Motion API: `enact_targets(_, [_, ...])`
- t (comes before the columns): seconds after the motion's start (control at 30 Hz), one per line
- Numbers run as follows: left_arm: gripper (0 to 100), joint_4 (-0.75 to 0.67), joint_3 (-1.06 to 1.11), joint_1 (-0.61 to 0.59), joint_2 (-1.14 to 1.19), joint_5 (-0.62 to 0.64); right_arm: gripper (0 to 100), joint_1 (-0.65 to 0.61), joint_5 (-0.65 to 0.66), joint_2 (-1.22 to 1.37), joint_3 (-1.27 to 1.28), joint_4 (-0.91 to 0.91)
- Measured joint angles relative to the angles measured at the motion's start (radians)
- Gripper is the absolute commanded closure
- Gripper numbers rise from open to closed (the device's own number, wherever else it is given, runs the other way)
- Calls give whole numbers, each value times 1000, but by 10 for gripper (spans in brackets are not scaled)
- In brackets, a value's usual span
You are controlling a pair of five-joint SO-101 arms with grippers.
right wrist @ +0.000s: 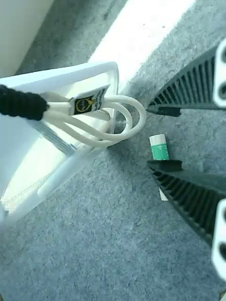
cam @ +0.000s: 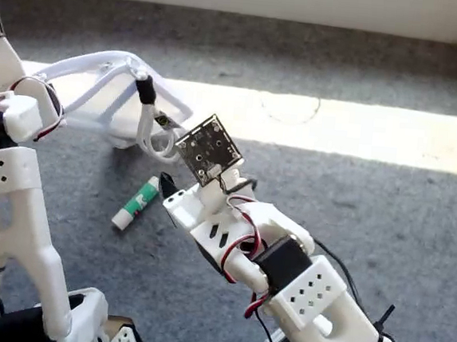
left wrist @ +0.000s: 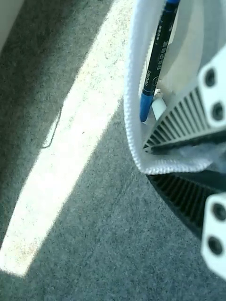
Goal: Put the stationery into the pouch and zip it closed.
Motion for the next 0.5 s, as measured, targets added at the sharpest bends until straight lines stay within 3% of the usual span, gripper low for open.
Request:
enact_targets(0.33, [989,-5,0,-18,3,20,844,0,-555,190,43,-172])
enact_targets(0.5, [989,-8,0,-35,5,29,844,0,-657,399,43,-250])
